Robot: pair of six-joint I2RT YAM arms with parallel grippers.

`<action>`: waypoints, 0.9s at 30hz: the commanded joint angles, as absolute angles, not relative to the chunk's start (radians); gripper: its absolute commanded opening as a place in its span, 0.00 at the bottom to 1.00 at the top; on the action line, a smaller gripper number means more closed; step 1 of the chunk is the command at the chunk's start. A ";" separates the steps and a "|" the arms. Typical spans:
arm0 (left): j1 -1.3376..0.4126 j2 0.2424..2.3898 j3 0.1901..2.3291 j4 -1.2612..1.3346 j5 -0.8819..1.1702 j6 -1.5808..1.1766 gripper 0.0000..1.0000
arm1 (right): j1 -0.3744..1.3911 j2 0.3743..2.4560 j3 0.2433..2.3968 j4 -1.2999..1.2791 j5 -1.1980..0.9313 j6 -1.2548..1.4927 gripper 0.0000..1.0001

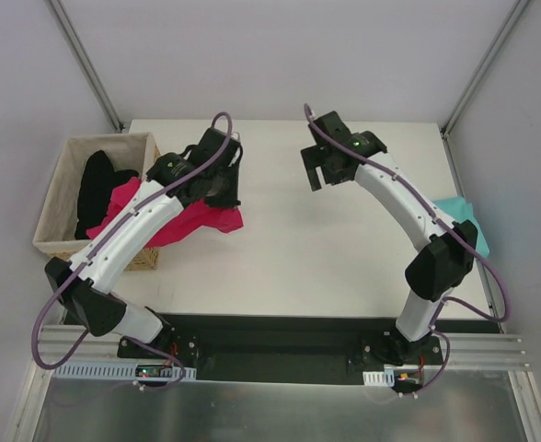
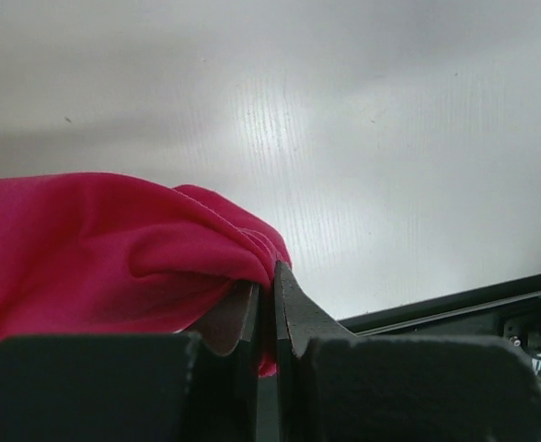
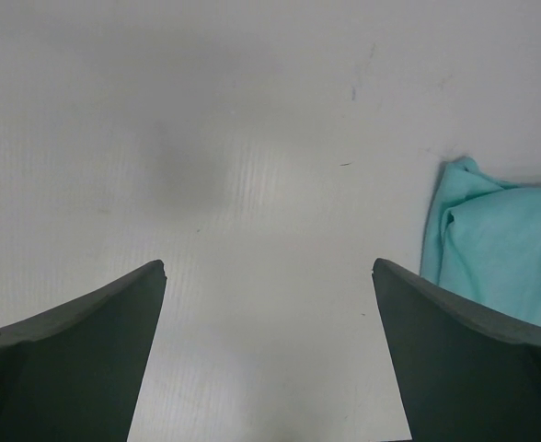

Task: Fold and stack the t-shirts
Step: Grab crumpled tshirt from bin with the left arm

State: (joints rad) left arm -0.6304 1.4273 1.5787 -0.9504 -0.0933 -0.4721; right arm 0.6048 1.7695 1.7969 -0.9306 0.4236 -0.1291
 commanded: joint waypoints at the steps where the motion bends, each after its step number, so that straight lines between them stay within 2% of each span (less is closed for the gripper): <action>1: -0.679 1.491 1.710 -0.927 -0.094 -0.482 0.00 | 0.502 1.703 1.888 -0.923 0.456 -0.118 1.00; 9: -0.698 1.641 1.879 -0.957 -0.071 -0.434 0.00 | 0.336 1.687 1.925 -0.939 0.462 -0.069 1.00; 19: -0.709 1.842 2.164 -1.043 -0.020 -0.361 0.00 | 0.291 1.660 1.890 -0.925 0.446 -0.069 1.00; 27: -0.713 1.894 2.178 -1.095 0.023 -0.328 0.00 | 0.288 1.667 1.891 -0.919 0.431 -0.066 1.00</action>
